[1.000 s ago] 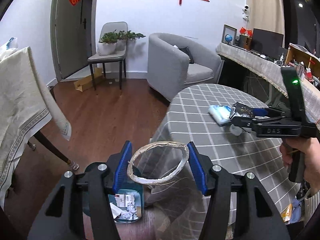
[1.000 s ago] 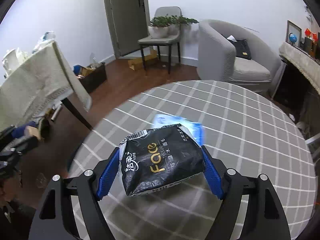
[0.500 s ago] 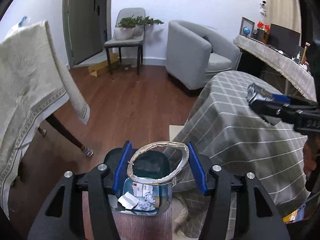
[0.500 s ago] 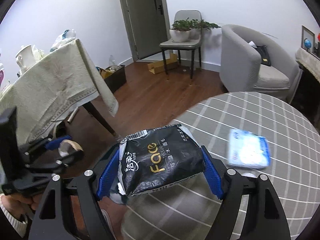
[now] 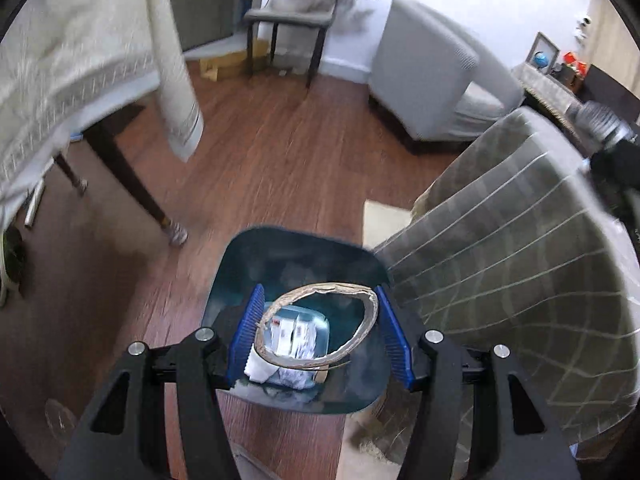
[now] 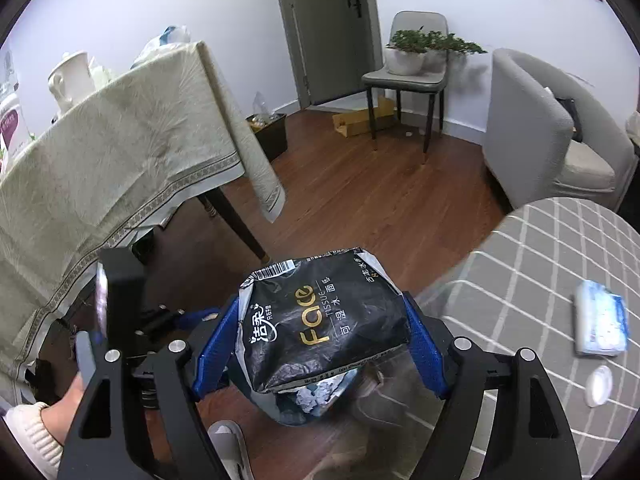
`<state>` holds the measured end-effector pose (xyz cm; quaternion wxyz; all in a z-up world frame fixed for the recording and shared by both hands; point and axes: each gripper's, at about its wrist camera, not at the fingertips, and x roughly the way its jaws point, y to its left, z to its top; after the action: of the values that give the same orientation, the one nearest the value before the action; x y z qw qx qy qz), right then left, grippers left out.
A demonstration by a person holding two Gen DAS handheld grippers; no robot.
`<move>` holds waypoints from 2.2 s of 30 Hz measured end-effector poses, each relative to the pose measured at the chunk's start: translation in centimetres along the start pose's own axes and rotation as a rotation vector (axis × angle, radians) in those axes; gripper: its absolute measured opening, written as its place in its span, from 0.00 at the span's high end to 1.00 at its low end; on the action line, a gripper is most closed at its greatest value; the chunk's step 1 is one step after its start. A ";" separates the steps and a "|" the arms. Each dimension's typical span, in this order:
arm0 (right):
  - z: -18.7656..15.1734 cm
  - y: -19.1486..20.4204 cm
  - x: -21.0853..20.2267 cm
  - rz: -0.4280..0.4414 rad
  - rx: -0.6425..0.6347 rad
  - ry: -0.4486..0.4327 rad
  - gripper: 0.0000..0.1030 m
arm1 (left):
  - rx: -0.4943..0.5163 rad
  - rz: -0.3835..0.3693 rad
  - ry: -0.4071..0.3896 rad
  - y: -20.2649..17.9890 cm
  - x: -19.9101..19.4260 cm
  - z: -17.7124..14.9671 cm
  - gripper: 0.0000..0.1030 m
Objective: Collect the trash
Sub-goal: 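Carry the tape roll and tissue pack with both tools over the bin, then open the left tool dropping the tape roll while the right tool releases the tissue pack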
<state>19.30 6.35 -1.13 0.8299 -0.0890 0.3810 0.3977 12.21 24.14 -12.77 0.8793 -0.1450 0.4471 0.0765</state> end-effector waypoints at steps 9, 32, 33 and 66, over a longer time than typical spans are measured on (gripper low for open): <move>0.2 2.7 2.9 0.022 -0.024 0.037 0.24 | 0.001 0.006 0.117 2.5 3.3 -2.5 0.42; -2.0 3.4 12.3 -0.043 0.008 0.193 0.24 | -0.044 -0.059 -0.076 5.1 -4.8 -0.7 0.37; -2.3 3.4 12.8 -0.045 0.010 0.203 0.24 | -0.045 -0.065 -0.087 5.1 -5.3 -0.5 0.37; -10.4 5.3 21.8 -0.077 -0.081 0.454 0.11 | 0.002 -0.061 -0.272 2.6 -16.8 2.4 0.60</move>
<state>18.19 18.12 -22.90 0.7332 -0.2237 0.5381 0.3504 3.46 27.33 1.66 0.9338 -0.1459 0.3194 0.0683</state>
